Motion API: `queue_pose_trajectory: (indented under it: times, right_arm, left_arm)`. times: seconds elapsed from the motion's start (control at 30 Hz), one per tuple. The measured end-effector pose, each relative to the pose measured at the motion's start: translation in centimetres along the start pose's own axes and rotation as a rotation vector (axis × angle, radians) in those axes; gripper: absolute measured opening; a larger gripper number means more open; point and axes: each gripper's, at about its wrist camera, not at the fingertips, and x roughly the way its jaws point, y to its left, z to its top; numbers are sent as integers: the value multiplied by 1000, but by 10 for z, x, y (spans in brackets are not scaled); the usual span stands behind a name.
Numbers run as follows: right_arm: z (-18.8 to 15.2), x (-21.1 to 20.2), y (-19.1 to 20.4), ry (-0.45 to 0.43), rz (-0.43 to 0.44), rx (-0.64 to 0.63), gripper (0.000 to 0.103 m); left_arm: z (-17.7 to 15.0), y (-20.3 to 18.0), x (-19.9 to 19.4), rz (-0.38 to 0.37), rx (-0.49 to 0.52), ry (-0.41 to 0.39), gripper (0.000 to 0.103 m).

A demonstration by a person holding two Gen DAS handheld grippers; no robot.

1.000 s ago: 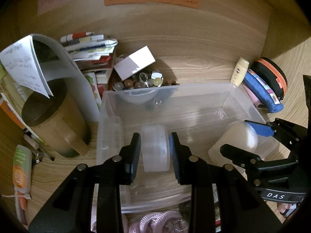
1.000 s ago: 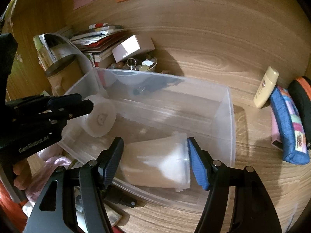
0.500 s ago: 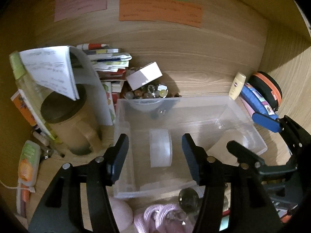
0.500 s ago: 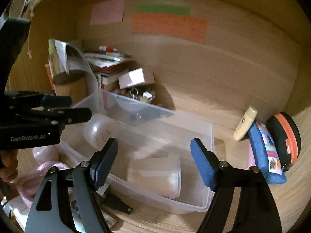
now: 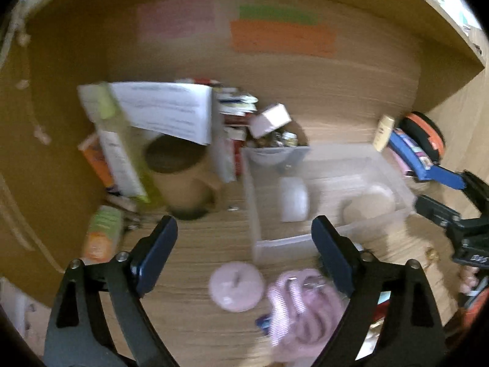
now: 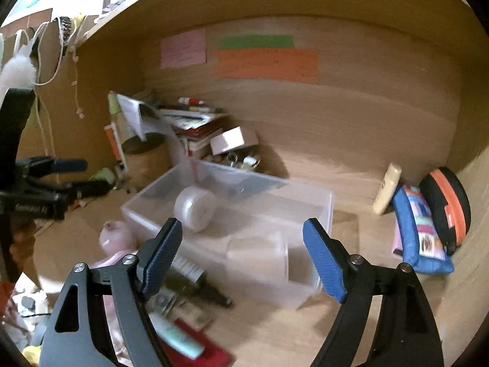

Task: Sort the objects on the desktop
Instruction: 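Move the right gripper to the green glass bottle and grasp it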

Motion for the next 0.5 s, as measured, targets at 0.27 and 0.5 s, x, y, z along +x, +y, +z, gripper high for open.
queue_pose_trajectory:
  times: [0.27,0.5]
  right_arm:
    - [-23,-4,26,91,51,-90,79]
    - [-39,21,54,194,93,-185,77]
  left_arm:
    - [-32,2,-4,-4,54,42,90]
    - [-62,23,18,-34,26,168,90]
